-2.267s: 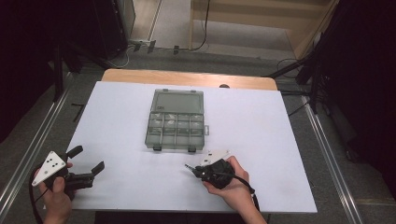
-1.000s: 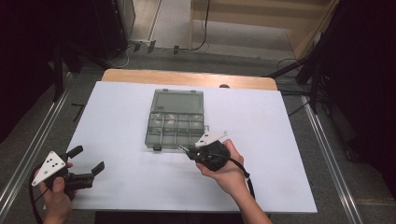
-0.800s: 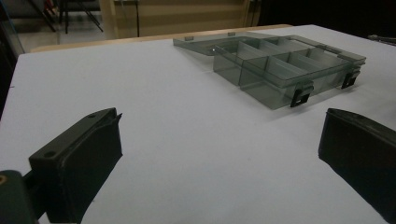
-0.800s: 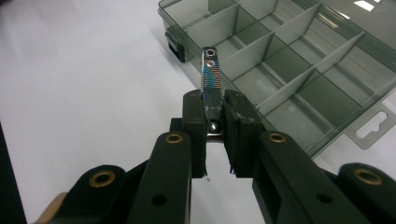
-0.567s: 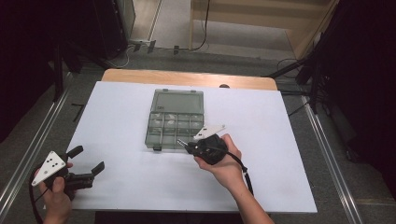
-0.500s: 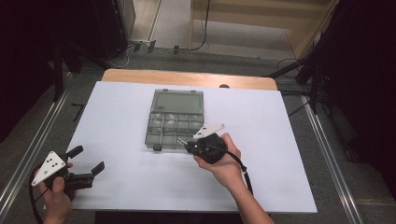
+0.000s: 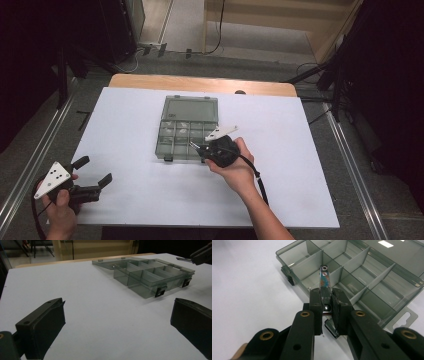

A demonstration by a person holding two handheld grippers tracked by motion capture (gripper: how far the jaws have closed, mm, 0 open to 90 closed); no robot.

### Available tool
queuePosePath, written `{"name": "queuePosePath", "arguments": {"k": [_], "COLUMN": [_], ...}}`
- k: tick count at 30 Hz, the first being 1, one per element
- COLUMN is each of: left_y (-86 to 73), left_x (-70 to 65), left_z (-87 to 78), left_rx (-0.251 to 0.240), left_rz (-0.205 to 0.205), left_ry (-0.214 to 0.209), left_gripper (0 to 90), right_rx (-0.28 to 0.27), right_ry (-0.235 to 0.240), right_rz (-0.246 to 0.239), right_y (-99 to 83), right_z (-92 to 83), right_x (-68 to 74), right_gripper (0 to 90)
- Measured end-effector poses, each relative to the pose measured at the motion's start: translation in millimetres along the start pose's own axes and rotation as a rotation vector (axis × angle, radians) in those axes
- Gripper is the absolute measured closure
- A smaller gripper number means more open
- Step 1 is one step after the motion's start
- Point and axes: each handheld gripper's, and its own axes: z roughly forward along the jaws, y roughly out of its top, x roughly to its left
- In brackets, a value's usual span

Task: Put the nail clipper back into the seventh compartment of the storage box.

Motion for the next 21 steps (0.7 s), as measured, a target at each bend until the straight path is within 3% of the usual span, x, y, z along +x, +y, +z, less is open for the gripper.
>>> {"name": "queuePosePath", "arguments": {"k": [21], "left_y": [0.0], "left_x": [-0.3], "left_z": [0.3], "left_rx": [0.002], "left_rz": [0.001], "left_ry": [-0.003], "left_gripper": [0.0], "right_rx": [0.006], "right_ry": [-0.031], "right_rz": [0.056], "right_y": [4.8], "right_z": [21.5], "right_x": [-11.1], "right_gripper": [81.2]}}
